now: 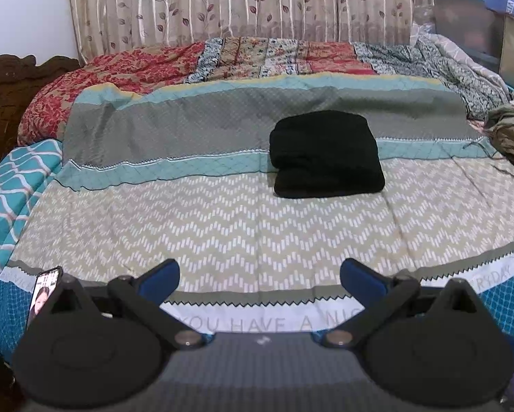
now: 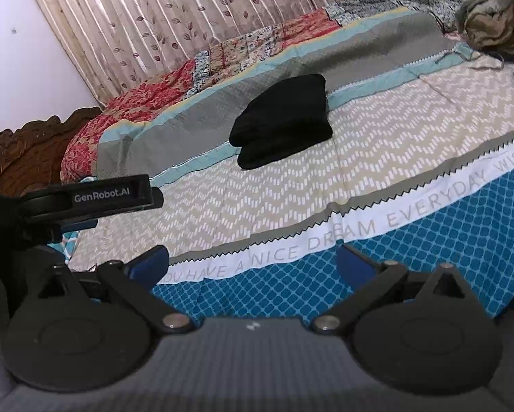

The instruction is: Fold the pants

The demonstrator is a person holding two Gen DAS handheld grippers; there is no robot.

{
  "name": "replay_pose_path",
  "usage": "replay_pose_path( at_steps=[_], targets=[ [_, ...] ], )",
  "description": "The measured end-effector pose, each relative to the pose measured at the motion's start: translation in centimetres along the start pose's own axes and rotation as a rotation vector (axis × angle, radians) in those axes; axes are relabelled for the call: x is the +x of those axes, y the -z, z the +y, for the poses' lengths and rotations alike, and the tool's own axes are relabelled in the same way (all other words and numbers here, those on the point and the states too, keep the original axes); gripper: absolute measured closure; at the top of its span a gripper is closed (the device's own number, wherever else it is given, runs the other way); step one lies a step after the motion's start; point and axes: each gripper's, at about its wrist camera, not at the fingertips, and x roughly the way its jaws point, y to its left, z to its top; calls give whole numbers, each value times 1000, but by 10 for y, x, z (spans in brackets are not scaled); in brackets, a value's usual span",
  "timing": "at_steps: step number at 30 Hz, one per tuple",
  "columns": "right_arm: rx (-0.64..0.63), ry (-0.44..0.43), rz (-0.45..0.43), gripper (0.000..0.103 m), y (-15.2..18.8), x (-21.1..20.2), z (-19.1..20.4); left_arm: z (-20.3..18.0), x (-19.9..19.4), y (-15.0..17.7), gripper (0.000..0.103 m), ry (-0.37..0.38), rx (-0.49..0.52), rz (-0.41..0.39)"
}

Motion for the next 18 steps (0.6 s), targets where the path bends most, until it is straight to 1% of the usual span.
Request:
replay_pose_path(
  at_steps=[5, 8, 12, 18],
  targets=[
    [2, -1, 1, 0, -1, 0, -2, -5, 5, -1, 0, 7, 3, 11],
    [12, 0, 24, 0, 0, 4, -5, -6, 7, 0, 0, 8, 7, 12],
    [13, 0, 54, 0, 1, 10, -5, -3, 14, 1, 0, 19, -2, 36],
    [3, 7, 67, 0, 0, 16, -1, 3, 21, 2, 0, 19, -10, 52]
  ],
)
